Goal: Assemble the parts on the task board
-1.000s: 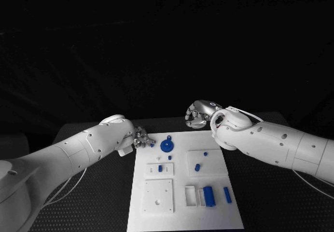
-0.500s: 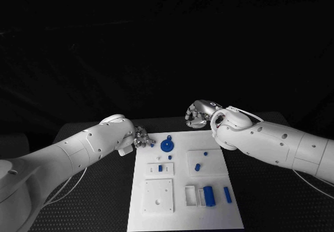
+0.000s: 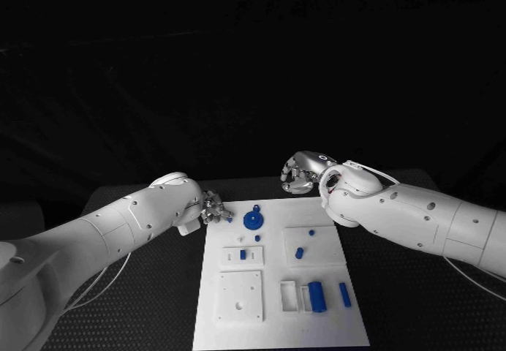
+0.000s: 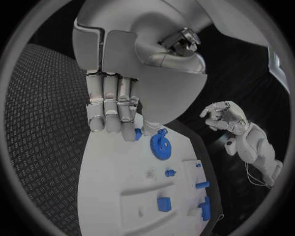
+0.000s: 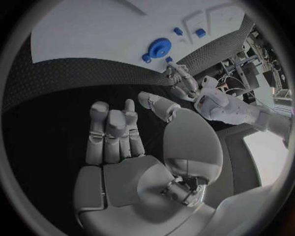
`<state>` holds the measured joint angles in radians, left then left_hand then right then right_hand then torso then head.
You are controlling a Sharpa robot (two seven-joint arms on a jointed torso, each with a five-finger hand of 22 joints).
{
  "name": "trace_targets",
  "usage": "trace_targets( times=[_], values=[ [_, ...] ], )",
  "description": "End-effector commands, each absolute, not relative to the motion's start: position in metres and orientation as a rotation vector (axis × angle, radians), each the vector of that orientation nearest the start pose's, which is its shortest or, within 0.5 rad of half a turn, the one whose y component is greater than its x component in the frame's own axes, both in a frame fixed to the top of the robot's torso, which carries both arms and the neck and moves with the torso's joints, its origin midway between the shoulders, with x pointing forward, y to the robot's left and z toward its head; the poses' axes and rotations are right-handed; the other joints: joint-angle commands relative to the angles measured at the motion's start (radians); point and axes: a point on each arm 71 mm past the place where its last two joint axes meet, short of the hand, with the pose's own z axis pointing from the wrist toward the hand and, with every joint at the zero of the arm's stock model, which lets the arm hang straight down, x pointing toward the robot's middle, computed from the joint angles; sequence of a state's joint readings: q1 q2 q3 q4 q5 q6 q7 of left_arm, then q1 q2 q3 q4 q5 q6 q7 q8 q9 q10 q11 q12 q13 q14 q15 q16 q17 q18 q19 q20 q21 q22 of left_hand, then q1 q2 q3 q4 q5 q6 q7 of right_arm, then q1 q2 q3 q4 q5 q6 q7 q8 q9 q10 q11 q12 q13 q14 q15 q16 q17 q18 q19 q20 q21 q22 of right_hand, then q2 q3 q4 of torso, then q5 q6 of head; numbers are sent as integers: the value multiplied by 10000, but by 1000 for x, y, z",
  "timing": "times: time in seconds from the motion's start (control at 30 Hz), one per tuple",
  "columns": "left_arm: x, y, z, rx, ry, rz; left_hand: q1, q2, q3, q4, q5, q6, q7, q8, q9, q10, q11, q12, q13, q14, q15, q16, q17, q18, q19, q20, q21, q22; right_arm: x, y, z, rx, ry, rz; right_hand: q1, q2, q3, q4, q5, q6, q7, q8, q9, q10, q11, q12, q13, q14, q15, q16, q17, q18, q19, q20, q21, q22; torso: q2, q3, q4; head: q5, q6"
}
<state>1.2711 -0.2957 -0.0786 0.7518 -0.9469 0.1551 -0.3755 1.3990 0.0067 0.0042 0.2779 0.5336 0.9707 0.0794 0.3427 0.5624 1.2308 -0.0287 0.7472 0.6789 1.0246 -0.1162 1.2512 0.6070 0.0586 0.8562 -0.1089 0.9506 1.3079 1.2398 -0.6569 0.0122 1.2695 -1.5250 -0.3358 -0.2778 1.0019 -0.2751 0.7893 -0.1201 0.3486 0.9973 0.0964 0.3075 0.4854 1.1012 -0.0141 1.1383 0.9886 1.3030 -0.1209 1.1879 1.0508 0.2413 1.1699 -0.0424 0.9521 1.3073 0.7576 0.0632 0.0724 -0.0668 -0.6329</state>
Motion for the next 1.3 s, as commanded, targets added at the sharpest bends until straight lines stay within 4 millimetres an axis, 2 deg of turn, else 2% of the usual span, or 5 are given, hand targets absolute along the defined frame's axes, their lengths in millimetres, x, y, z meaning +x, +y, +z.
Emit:
trace_targets(
  times=[0.03,0.27,0.7,1.07,1.3],
  values=[
    [592,146,-231,-3618,22697,-4384,51,-2,-49,48,76,-59,51,-73,-32,-22,16,18,15,-23,-47,54,-10,-106,6,-1043,-23,190,547,-189,-160,-434,15819,4217,-73,-2,39,-15,43,25,75,-21,16,-13,59,48,-12,-13,57,-40,-15,205,56,6,-51,124,2,-5,2,16,-1],
    [591,145,-231,-3607,22698,-4406,33,-19,-88,80,87,-131,75,-117,-57,-31,38,17,18,-27,-40,60,-14,-108,7,-1040,-22,191,547,-189,-160,-433,15821,4218,-75,-2,39,-13,42,25,75,-21,17,-12,59,49,-13,-12,57,-40,-15,205,57,6,-52,124,5,-4,4,13,-22],
    [591,143,-232,-3338,22768,-4092,-426,-482,-133,131,73,-218,114,-183,-124,-51,74,22,24,-18,-23,86,-36,-108,74,-1033,-38,174,547,-189,-160,-416,15829,4247,-78,-3,38,-11,40,22,75,-23,18,-13,59,50,-15,-11,57,-42,-16,205,58,7,-54,124,-2,7,-9,46,-25],
    [592,145,-231,-3428,22685,-4035,-530,-530,-86,133,46,-223,116,-187,-134,-53,76,26,26,-15,-23,94,-41,-106,90,-1032,-45,173,547,-189,-160,-411,15829,4241,-79,-3,38,-10,40,21,75,-24,18,-13,59,50,-16,-11,57,-42,-16,205,58,7,-54,124,2,1,0,28,-18],
    [592,145,-231,-3432,22673,-4074,-1281,-701,75,141,-164,-219,108,-183,-161,-34,65,73,48,18,-42,147,-46,-85,164,-1049,-56,175,547,-190,-160,-410,15831,4236,-78,-1,39,-10,41,20,75,-24,19,-13,59,50,-16,-11,57,-43,-16,205,58,7,-55,124,4,-5,2,27,-13]
  ],
)
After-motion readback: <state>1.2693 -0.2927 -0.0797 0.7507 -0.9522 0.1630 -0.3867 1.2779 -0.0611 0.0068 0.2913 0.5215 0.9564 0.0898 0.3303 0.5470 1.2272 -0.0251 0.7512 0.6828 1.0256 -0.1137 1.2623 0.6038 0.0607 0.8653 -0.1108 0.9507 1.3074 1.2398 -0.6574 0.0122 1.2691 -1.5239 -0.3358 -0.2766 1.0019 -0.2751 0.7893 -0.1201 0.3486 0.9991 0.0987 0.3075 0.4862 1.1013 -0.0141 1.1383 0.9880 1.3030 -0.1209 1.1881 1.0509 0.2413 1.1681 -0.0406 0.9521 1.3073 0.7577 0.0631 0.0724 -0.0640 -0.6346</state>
